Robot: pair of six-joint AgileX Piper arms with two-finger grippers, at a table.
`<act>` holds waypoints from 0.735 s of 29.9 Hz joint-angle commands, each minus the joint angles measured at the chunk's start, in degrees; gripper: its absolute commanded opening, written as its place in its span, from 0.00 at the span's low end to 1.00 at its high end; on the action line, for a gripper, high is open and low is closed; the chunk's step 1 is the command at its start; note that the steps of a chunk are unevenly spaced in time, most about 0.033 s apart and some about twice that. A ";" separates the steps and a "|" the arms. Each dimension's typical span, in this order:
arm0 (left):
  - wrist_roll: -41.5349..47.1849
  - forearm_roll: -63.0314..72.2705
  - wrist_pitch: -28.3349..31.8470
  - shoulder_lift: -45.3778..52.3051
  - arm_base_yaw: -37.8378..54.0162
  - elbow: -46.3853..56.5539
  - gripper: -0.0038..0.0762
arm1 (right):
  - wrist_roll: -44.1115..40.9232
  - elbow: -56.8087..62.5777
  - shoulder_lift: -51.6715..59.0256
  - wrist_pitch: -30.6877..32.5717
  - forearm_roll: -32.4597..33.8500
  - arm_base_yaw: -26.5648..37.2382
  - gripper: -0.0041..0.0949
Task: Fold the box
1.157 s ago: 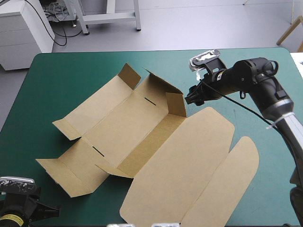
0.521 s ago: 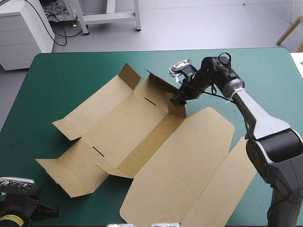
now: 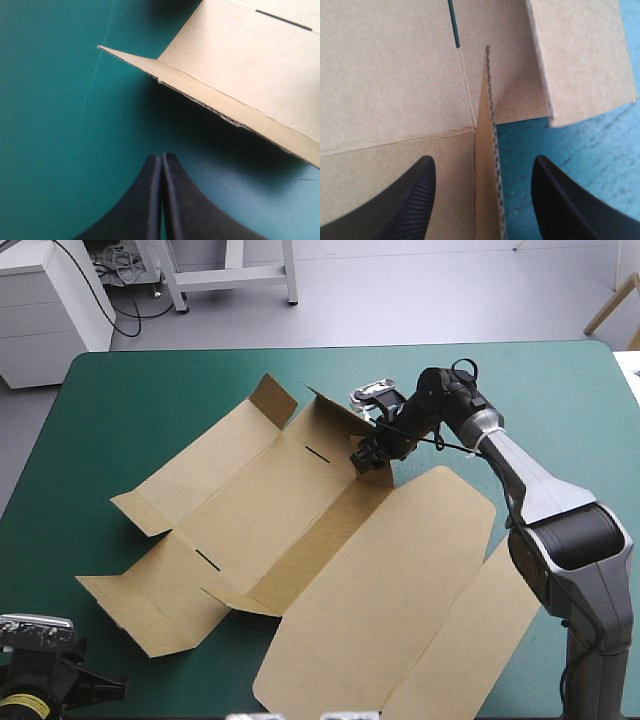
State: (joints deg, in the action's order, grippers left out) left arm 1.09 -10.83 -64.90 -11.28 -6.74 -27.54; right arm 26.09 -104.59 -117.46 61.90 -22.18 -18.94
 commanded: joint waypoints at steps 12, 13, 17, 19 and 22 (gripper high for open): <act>0.52 -0.18 2.87 -0.56 -0.08 -1.15 0.04 | 4.02 -1.85 3.38 -0.03 -1.48 0.09 0.03; 0.52 -0.18 2.87 -0.56 -0.08 -1.15 0.04 | 4.02 -1.85 3.38 0.06 -1.48 0.09 0.03; 0.52 -0.18 2.87 -0.56 -0.08 -1.15 0.04 | 7.12 -1.85 3.38 0.06 -1.48 0.09 0.03; 0.52 -0.18 2.87 -0.56 -0.08 -1.15 0.04 | 10.08 -1.85 3.38 -0.04 -1.48 0.09 0.03; 0.52 -0.18 2.87 -0.56 -0.08 -1.15 0.04 | 14.95 -1.85 3.38 -0.27 -1.48 0.09 0.03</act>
State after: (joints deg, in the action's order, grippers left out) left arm 1.09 -10.83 -64.90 -11.28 -6.74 -27.54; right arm 36.00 -104.59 -117.46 62.74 -22.66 -18.94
